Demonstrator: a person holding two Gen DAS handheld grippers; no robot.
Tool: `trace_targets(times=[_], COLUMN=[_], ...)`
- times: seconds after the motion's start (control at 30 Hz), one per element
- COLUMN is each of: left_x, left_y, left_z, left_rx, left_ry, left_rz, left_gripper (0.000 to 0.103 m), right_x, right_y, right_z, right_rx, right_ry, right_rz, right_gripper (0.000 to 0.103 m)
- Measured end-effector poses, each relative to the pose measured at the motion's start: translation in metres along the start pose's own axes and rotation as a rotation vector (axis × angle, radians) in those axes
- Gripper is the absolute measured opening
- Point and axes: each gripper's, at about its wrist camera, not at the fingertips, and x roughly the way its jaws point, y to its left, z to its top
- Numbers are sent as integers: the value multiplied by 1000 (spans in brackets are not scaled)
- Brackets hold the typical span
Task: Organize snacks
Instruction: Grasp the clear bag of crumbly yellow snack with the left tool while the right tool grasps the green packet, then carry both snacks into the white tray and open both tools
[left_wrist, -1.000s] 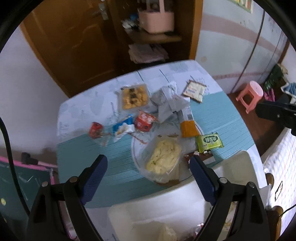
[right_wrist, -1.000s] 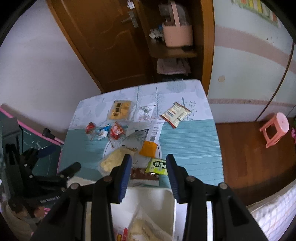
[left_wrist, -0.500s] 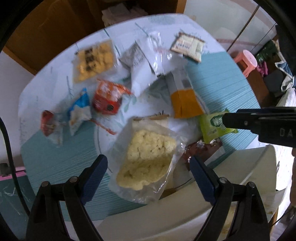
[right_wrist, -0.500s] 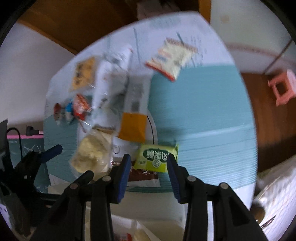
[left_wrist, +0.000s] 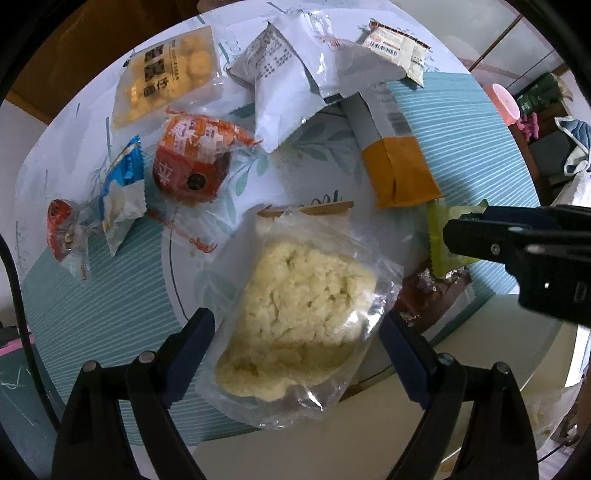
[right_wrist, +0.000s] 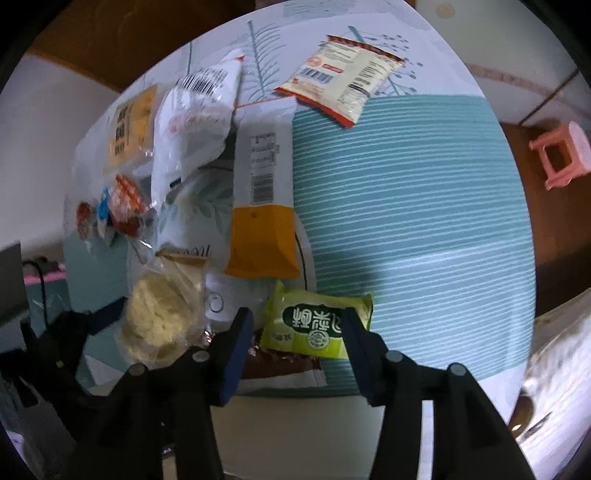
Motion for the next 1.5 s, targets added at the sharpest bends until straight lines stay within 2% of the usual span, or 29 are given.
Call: trace_targets(times=[0.17,0.33,0.47,0.53,0.63,0.7,0.73,0.83,0.87,1.03,1.23,1.5], left_x=[7,10,16,17,24,25,24,20,18,-8,-65,-155], left_y=[-5,-8,-7,-7,-3,0,1,2,3,16,27,23], left_z=[-4,-3,-1,-1,1,0,-1,-4,-5,-15,-37,-93], left_rx=[7,5,2,4,-2,-25,-34,-37,-38,-78,-141,-229], left_ry=[4,7,14,20,33,40,37,13,0,-66,-178,-352], left_rz=[4,3,1,7,7,-34,-46,-27,-21,-18,-16,-20], left_gripper=[90,90,90,86,72,61,57,54,54,54,54,54], right_x=[-2,-2,9,16,26,27,26,26,23,2,-41,-120], right_y=[-2,-8,-11,-14,-17,-15,-14,-9,-7,-2,5,16], right_z=[-2,-4,-6,-6,-5,-6,-7,-9,-12,-23,-39,-73], right_rx=[28,24,47,62,84,74,68,62,60,38,10,-72], right_ry=[-21,-24,4,19,37,40,32,28,27,-26,-126,-283], right_rz=[-36,-45,-41,-44,-39,-49,-56,-32,-23,11,84,181], right_gripper=[50,64,66,66,68,68,63,54,54,53,53,53])
